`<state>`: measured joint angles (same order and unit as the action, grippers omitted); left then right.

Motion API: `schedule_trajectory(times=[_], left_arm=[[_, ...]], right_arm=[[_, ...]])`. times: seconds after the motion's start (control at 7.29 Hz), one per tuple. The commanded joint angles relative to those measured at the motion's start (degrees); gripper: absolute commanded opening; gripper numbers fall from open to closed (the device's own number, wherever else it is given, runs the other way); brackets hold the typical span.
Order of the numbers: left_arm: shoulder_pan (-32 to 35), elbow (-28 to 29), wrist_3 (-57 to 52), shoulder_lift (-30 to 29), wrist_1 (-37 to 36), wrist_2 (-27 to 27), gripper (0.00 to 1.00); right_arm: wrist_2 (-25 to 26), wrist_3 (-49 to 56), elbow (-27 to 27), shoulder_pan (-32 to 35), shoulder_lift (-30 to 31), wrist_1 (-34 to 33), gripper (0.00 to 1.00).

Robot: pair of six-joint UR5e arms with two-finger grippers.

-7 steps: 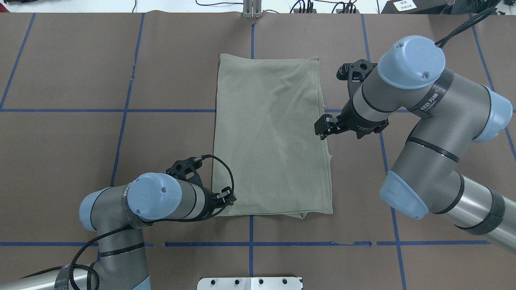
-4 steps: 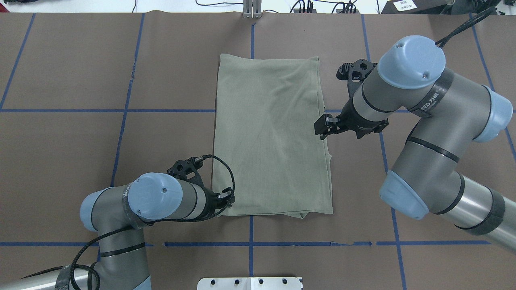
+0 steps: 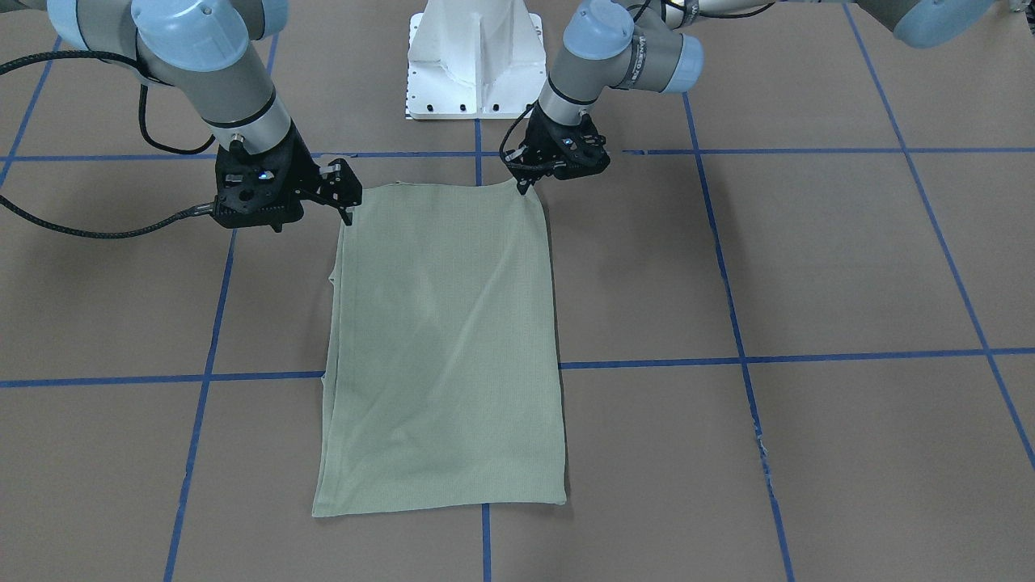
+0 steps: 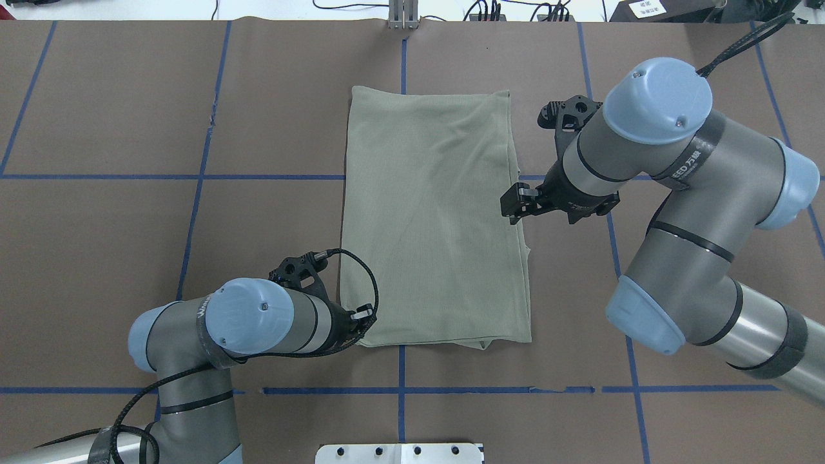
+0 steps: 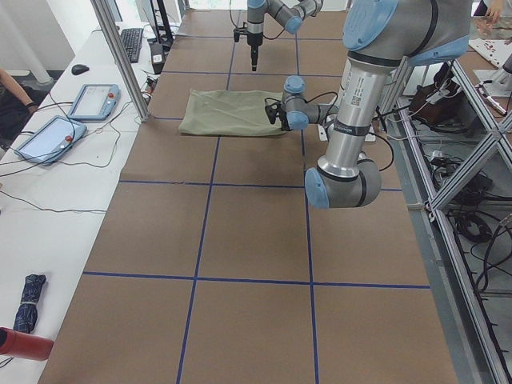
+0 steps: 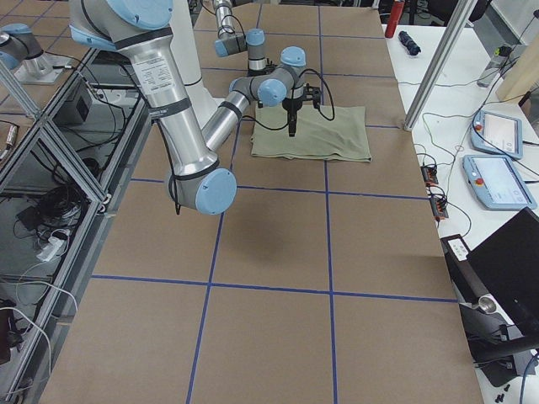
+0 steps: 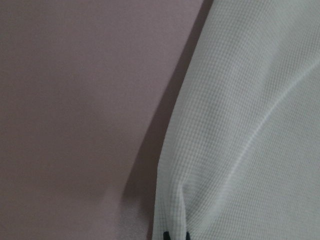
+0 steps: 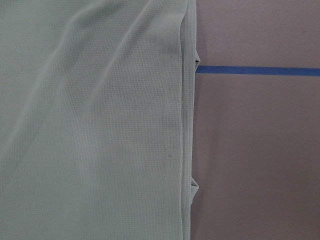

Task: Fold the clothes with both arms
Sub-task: 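Move the right gripper down to the shirt edge nearest the robot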

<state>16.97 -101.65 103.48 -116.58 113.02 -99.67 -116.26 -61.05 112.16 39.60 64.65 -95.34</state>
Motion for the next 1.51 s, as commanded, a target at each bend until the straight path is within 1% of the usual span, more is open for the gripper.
schedule_trajectory(times=[0.0, 0.27, 0.41, 0.55, 0.69, 0.82, 0.96, 1.1, 1.37], left_arm=[[0.0, -0.3, -0.2, -0.5, -0.1, -0.3, 0.00], [0.0, -0.3, -0.2, -0.8, -0.1, -0.3, 0.00], [0.0, -0.3, -0.2, -0.8, -0.1, -0.4, 0.00], [0.0, -0.2, -0.2, -0.9, -0.1, -0.4, 0.00], [0.0, -0.2, -0.2, -0.9, 0.0, -0.5, 0.00], [0.0, -0.2, -0.2, -1.0, 0.0, -0.5, 0.00], [0.0, -0.2, -0.2, -1.0, 0.0, -0.5, 0.00], [0.0, -0.2, -0.2, -1.0, -0.1, -0.4, 0.00], [0.0, -0.1, -0.2, -1.4, -0.1, -0.4, 0.00]], right_arm=[[1.9, -11.4, 0.1, -4.9, -0.5, 0.2, 1.00], [8.3, -26.7, 1.0, -11.6, 0.2, 5.8, 1.00], [12.3, -35.6, 1.0, -14.7, 0.3, 6.0, 1.00], [14.3, -39.8, 1.0, -16.4, 1.3, 6.1, 1.00], [15.3, -46.6, 1.1, -17.6, 1.8, 6.1, 1.00], [18.4, -50.2, 1.6, -19.6, 2.9, 6.1, 1.00], [19.6, -52.3, 1.5, -21.5, 4.7, 6.2, 1.00], [20.8, -55.4, 1.5, -22.4, 6.1, 8.0, 1.00], [20.9, -55.5, 0.9, -23.5, 6.5, 9.0, 1.00]])
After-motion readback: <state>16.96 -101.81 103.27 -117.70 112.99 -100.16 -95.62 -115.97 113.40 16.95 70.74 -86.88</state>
